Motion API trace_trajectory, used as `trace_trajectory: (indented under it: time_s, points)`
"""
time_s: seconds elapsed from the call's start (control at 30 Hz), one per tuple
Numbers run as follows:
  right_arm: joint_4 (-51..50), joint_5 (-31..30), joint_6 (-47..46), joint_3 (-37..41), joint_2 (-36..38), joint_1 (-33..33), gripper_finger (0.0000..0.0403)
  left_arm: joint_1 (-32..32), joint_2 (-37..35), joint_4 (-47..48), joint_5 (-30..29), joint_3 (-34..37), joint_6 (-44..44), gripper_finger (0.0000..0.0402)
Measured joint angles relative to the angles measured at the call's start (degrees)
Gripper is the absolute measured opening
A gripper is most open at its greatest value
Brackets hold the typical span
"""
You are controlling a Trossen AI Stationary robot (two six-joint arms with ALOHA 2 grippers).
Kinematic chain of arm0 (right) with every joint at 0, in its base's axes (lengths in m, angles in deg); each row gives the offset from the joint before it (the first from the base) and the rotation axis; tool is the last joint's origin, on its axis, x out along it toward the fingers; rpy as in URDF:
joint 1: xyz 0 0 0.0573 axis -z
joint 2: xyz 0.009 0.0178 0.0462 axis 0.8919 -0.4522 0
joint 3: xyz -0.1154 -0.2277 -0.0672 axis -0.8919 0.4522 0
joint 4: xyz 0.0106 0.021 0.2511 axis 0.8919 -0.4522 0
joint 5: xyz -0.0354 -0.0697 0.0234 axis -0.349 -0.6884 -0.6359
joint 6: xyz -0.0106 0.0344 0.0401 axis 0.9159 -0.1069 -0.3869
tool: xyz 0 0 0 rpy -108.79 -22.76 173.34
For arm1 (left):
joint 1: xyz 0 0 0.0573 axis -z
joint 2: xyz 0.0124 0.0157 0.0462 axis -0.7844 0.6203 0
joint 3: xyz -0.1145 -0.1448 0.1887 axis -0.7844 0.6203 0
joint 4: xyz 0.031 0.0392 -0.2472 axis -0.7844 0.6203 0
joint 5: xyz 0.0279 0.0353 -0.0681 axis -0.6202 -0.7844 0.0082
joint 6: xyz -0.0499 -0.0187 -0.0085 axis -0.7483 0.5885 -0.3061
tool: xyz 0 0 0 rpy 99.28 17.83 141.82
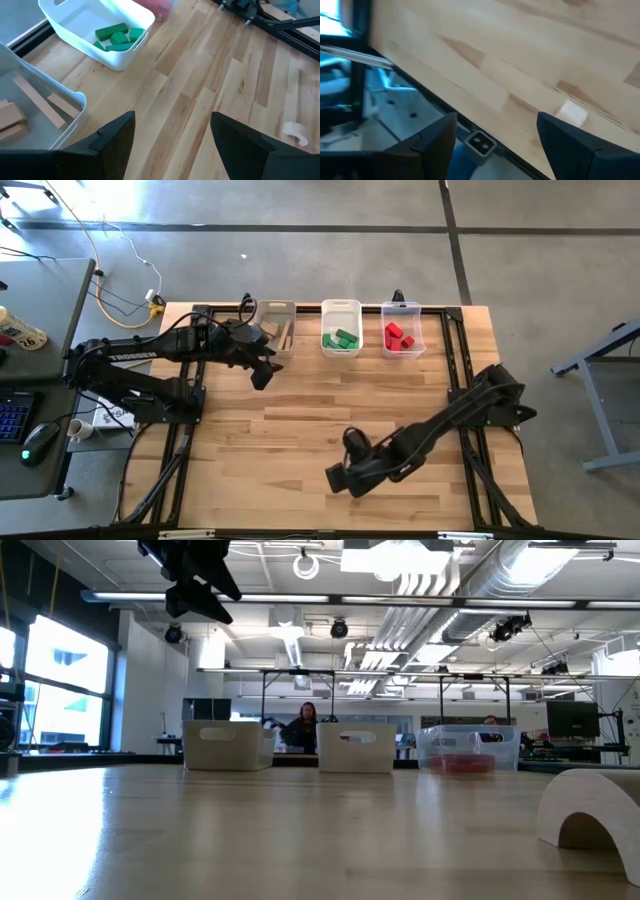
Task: Sort & place blocks by color
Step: Put the brown arch block into the gray bin
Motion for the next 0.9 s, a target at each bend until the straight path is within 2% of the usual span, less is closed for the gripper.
trace_trajectory:
  time_s: [0.27,0.9]
  points:
    - [-4.1,7.4,-1.5,0.0,-5.5,-0.4,0.0261,0.0,0.0,0.0,-0.2,0.0,0.0,0.0245]
    - [-5.3,13.7,-2.9,0.0,-12.9,-1.9,0.0261,0.0,0.0,0.3,-0.5,0.0,0.0,0.0245]
